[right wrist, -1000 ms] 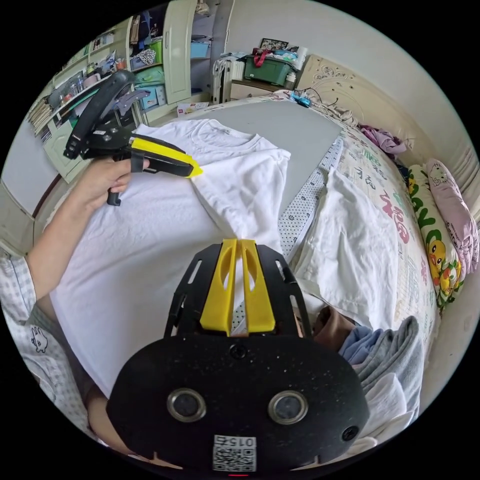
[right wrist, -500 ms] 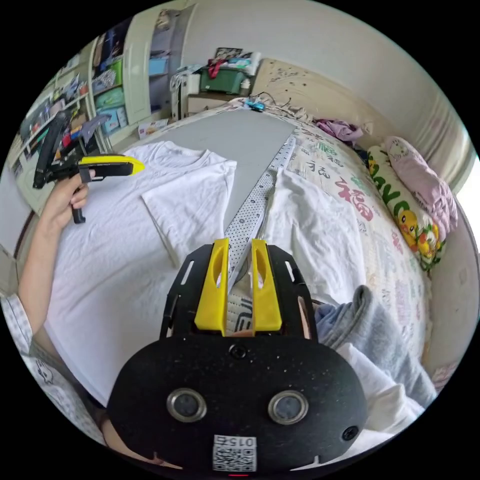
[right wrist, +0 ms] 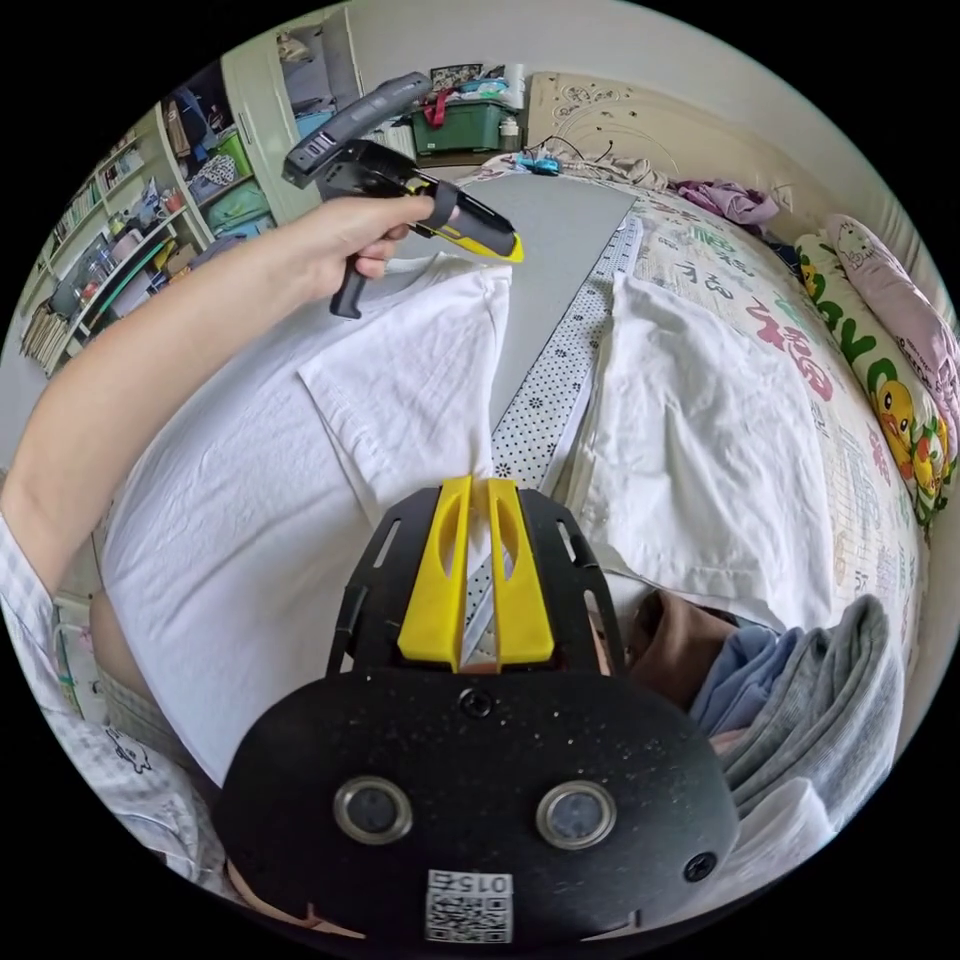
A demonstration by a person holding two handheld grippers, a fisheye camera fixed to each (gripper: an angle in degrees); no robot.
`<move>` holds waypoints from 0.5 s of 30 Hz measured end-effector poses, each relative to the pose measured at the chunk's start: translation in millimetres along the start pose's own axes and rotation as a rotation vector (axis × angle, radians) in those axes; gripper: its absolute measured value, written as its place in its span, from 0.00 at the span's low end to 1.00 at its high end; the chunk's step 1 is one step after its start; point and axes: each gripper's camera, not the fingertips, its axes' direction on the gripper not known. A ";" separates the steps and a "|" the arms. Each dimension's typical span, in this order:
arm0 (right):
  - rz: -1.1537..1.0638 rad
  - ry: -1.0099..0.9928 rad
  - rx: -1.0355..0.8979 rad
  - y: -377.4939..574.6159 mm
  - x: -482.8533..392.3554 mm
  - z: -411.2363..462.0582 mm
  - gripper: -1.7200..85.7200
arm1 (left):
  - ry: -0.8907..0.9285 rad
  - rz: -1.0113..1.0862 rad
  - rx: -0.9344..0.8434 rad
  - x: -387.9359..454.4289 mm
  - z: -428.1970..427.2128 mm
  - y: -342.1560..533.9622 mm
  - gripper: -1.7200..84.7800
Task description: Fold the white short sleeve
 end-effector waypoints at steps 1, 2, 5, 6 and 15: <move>0.009 -0.015 0.003 0.2 3.2 0.4 0.07 | -0.009 -0.007 -0.007 -1.5 5.4 -6.1 0.09; 0.016 -0.027 0.005 0.1 6.0 0.8 0.07 | 0.014 -0.022 -0.027 -4.9 11.0 -11.3 0.09; 0.022 -0.040 0.007 0.2 9.8 1.6 0.06 | 0.138 -0.078 -0.079 -17.9 21.4 -19.3 0.10; 0.022 -0.038 0.007 0.2 10.0 1.7 0.06 | 0.150 -0.086 -0.078 -20.0 20.9 -20.0 0.10; 0.014 -0.025 0.012 2.3 11.4 2.5 0.05 | 0.120 -0.062 -0.080 -24.3 13.3 -23.5 0.04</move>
